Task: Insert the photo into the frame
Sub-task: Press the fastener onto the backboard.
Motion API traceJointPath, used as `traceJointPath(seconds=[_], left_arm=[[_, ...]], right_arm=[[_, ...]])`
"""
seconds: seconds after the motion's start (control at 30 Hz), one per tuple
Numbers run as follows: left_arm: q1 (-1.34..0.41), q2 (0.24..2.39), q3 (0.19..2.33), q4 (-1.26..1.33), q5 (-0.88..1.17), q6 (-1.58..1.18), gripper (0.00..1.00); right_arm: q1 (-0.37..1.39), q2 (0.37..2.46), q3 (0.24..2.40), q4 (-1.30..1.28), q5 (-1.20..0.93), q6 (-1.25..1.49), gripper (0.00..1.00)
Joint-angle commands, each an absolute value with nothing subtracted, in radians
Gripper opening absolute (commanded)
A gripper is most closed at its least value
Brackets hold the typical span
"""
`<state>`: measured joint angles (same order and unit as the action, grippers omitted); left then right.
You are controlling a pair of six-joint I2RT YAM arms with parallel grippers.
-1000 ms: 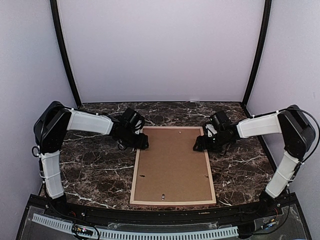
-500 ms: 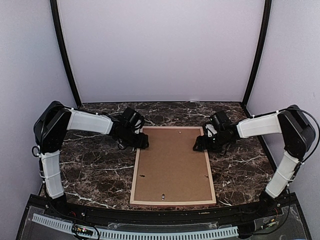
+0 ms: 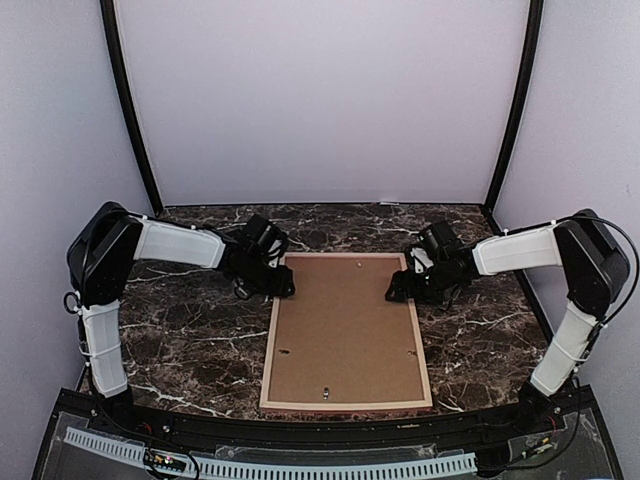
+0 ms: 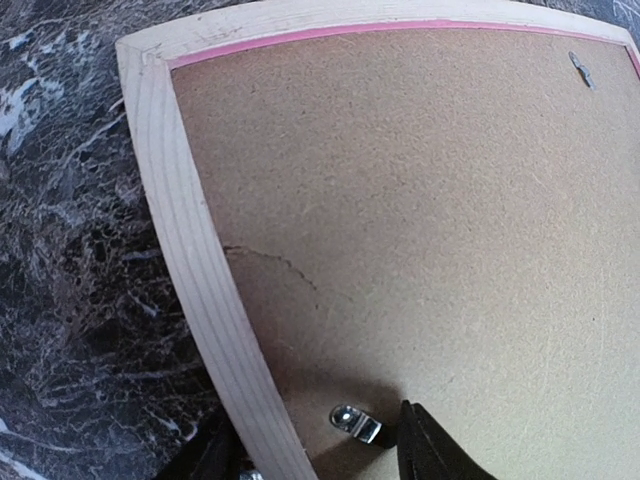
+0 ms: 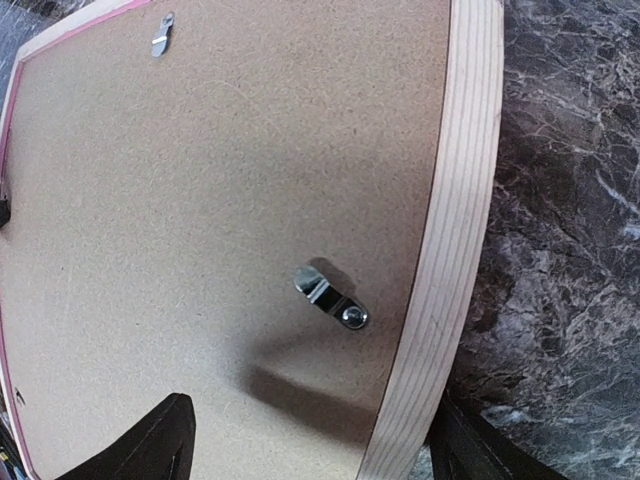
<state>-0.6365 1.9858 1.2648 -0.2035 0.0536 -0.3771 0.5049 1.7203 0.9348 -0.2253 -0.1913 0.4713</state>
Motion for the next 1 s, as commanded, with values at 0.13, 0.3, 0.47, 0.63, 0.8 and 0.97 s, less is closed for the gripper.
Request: traceJointPath(seconds=[0.13, 0.3, 0.47, 0.63, 0.8, 0.97], left_arm=[[-0.628, 1.968, 1.223, -0.258, 0.077, -0.366, 0.47], [-0.627, 1.960, 1.216, -0.255, 0.083, -0.366, 0.42], [-0.624, 1.956, 1.212, -0.252, 0.090, -0.367, 0.38], [-0.623, 1.953, 1.207, -0.253, 0.093, -0.365, 0.36], [-0.617, 1.951, 1.199, -0.245, 0.104, -0.368, 0.35], [-0.598, 1.950, 1.165, -0.198, 0.159, -0.394, 0.35]], right_arm=[[0.500, 1.743, 0.923, -0.199, -0.210, 0.475, 0.82], [0.500, 1.734, 0.914, -0.199, -0.209, 0.477, 0.82], [0.500, 1.732, 0.910, -0.198, -0.209, 0.477, 0.82], [0.500, 1.735, 0.911, -0.194, -0.211, 0.479, 0.82], [0.500, 1.740, 0.916, -0.194, -0.213, 0.479, 0.81], [0.500, 1.750, 0.925, -0.199, -0.214, 0.476, 0.82]])
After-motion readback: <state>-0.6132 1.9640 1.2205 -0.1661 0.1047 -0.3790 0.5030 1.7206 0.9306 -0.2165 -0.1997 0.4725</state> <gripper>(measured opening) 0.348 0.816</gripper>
